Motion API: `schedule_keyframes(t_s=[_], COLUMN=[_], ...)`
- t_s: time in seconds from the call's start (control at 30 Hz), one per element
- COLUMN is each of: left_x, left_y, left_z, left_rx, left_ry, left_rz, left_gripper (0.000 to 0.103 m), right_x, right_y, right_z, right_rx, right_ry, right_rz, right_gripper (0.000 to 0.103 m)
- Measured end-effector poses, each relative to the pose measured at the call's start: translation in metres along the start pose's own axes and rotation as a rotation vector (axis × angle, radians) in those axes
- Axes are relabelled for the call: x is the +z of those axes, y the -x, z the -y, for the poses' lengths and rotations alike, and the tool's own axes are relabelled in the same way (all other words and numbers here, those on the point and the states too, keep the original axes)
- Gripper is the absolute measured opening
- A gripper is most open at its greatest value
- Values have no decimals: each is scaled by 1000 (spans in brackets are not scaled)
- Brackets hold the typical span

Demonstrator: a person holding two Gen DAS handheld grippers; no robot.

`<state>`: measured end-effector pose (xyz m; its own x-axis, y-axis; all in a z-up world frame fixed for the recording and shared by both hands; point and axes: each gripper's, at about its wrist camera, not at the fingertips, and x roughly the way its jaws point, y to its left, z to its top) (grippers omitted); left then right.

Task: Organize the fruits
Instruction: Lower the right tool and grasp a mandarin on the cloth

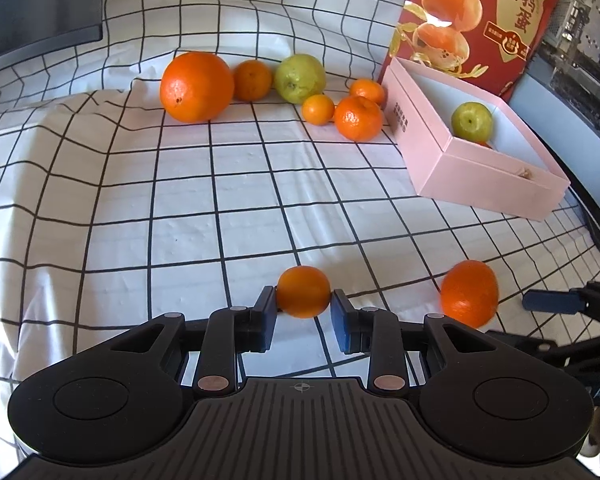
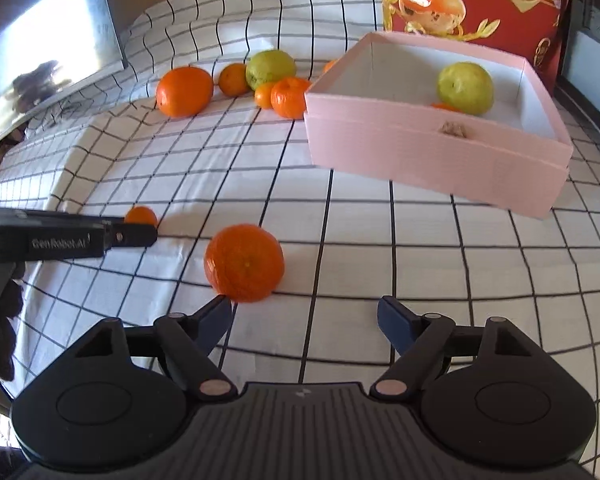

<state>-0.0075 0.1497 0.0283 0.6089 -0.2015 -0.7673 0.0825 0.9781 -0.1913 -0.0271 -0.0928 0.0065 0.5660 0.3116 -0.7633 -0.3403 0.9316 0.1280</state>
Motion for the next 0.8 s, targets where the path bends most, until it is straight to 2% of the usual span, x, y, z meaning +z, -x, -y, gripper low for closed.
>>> schedule_keyframes(t_s=[0.1, 0.2, 0.3, 0.4, 0.5, 0.53, 0.57, 0.7, 0.8], left_x=[1, 2, 3, 3, 2, 2, 1, 1, 1], left_y=[0, -2, -3, -4, -4, -3, -3, -3, -4], left_z=[-4, -2, 1, 3, 3, 3, 3, 2, 2], left_rx=[-18, -17, -9, -4, -2, -3, -4, -7, -6], left_ry=[27, 23, 10, -5, -17, -18, -19, -20, -22], left_rz=[1, 1, 0, 0, 0, 0, 0, 0, -1], left_gripper=[34, 34, 34, 34, 34, 34, 34, 34, 34], right_x=[-3, -6, -9, -9, -7, -6, -5, 3, 12], right_y=[-1, -1, -3, -4, -6, -8, -9, -9, -14], right_z=[-4, -5, -5, -9, -16, -19, -21, -31, -39], right_rx=[-11, 0, 20, 5, -22, -29, -29, 0, -8], right_ry=[23, 32, 20, 14, 61, 90, 114, 153, 184], right_rz=[2, 9, 12, 6, -17, -30, -36, 3, 37], right_gripper=[83, 90, 102, 103, 103, 102, 98, 90, 78])
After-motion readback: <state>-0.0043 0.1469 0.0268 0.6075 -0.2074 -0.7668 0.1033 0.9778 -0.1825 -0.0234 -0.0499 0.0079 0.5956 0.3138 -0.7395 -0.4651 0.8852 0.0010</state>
